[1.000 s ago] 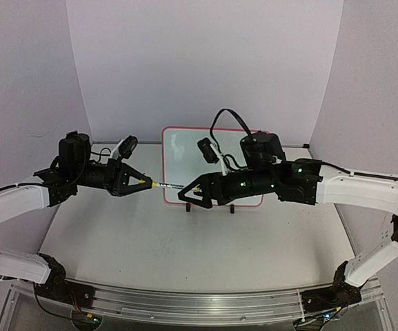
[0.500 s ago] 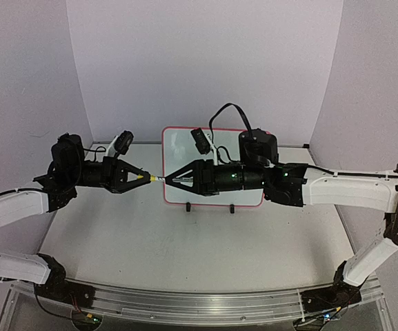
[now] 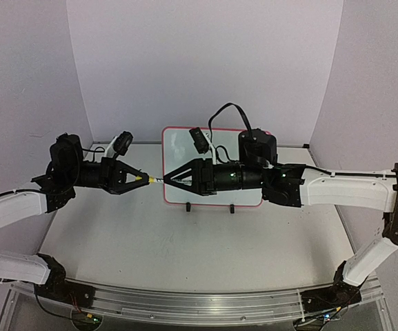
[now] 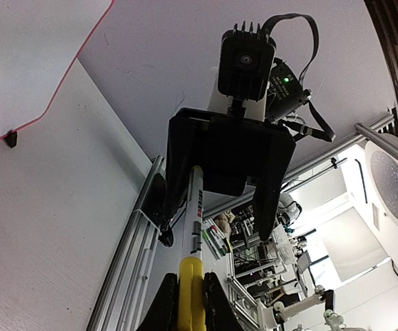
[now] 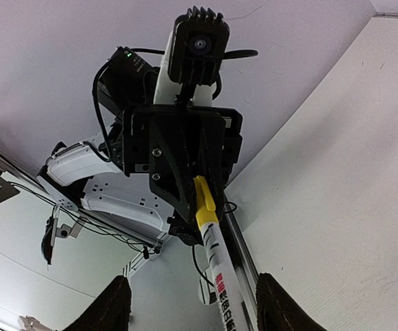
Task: Write a sentence on the whiteboard
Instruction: Open the pen cap from the whiteboard marker.
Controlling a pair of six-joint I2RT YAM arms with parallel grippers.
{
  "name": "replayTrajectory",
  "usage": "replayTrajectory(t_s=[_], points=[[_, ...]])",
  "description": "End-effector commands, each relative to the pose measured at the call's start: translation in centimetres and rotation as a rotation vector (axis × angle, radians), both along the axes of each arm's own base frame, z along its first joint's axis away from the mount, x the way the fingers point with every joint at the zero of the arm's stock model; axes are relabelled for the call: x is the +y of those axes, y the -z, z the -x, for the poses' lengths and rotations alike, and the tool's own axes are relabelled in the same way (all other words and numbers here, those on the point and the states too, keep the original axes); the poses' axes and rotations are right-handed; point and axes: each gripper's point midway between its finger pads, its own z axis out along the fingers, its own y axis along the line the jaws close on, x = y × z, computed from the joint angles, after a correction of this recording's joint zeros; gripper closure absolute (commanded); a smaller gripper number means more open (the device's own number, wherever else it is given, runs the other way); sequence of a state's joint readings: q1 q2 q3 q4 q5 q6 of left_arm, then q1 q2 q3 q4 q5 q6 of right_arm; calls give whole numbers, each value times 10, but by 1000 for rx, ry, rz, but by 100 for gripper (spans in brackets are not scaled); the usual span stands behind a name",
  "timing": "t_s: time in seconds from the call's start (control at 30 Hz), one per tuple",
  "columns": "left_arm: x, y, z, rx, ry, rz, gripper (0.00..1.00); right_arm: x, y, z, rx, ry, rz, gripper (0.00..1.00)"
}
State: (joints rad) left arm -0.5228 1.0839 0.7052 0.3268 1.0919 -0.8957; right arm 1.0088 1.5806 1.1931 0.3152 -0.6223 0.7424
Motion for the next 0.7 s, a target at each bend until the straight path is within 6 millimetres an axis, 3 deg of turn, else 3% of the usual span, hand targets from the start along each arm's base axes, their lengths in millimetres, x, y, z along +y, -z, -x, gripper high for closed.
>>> replayTrajectory(t_s=[0.0,0.67], points=[[1,2,5,-22,20,-13,100,3,-28,1,-34,-17,-74,43],[-4,13,-3,9,17,-55,100,9,-21,1,-27,-29,-62,52]])
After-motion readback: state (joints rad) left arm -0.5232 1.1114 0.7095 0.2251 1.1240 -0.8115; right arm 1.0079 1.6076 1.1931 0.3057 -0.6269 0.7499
